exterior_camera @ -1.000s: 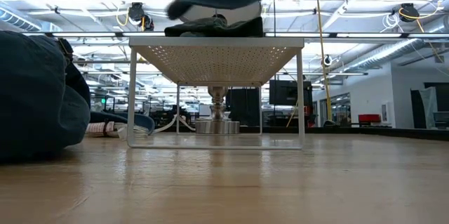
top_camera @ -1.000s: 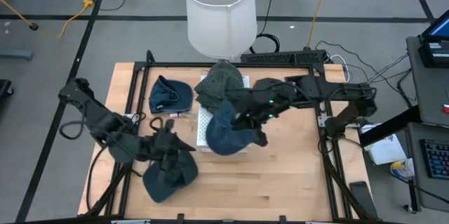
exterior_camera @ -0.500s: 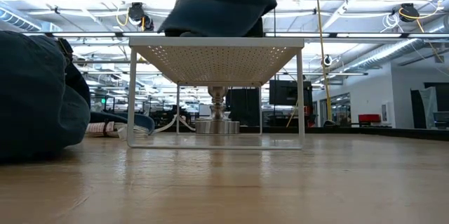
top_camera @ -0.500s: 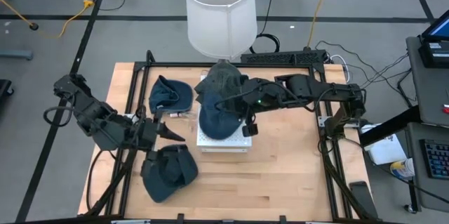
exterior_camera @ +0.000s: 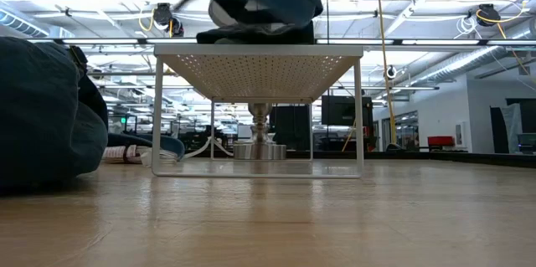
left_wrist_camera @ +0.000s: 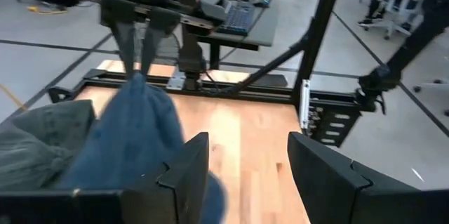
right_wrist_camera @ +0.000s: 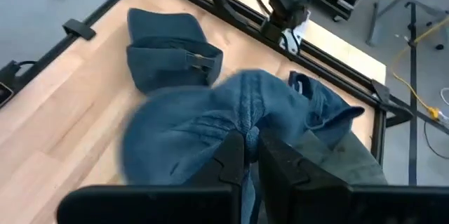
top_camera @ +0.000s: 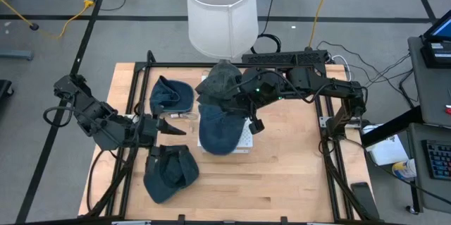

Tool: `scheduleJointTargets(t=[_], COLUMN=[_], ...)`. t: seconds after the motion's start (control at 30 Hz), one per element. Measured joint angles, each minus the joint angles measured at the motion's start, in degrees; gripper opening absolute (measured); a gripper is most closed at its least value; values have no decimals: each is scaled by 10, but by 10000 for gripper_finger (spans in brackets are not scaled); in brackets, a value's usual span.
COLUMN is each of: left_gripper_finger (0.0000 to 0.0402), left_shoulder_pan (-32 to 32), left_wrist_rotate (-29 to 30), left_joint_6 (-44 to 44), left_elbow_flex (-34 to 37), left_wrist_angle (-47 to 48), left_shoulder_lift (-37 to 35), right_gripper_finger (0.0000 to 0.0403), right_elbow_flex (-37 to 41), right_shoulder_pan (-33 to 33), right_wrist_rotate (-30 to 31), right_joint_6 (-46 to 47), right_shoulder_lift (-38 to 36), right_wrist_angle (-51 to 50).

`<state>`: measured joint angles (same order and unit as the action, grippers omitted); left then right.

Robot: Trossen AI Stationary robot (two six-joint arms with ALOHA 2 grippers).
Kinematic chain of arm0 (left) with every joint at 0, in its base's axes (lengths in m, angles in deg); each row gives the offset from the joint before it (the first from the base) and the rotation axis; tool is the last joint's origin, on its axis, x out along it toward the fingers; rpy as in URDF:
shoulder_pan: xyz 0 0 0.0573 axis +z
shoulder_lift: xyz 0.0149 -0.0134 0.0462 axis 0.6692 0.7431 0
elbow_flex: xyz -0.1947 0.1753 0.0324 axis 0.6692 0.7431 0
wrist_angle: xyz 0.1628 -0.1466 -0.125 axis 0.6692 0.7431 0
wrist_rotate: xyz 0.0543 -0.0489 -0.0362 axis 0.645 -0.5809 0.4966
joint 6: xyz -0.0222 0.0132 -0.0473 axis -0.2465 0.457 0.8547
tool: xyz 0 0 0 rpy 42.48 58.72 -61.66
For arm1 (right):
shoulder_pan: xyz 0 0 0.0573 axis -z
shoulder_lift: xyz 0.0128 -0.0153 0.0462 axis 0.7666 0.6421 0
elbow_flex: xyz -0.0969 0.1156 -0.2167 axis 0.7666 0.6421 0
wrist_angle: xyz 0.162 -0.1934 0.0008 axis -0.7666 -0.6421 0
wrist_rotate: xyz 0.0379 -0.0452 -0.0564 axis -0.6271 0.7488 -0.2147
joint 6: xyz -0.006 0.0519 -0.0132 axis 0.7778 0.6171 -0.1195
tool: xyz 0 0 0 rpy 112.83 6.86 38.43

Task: Pick & Place hat
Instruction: Put the bottom blue cap on the shelf

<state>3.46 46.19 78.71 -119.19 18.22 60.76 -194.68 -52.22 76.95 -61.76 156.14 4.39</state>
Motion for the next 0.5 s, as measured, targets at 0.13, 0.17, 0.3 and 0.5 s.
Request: scheduleJointTargets(t=[0.13, 0.17, 0.3, 0.5], left_gripper_finger=[198, 198, 198, 198], left_shoulder_pan=[0, 0, 0, 4], left_wrist_rotate=[31, 35, 39, 48], left_joint_6=[6, 8, 10, 11], left_elbow_flex=[0, 0, 0, 0], left_wrist_angle=[-1, -2, -7, -7], left_shoulder_lift=[0, 0, 0, 0], right_gripper_finger=[12, 13, 13, 14], right_elbow_flex=[0, 4, 39, 96], right_shoulder_pan=[14, 18, 36, 57], right_wrist_rotate=[-1, 0, 0, -1], right_joint_6=[-15, -22, -40, -48], right_shoulder_lift=[0, 0, -1, -2], right_wrist_angle=[-25, -25, 0, 30])
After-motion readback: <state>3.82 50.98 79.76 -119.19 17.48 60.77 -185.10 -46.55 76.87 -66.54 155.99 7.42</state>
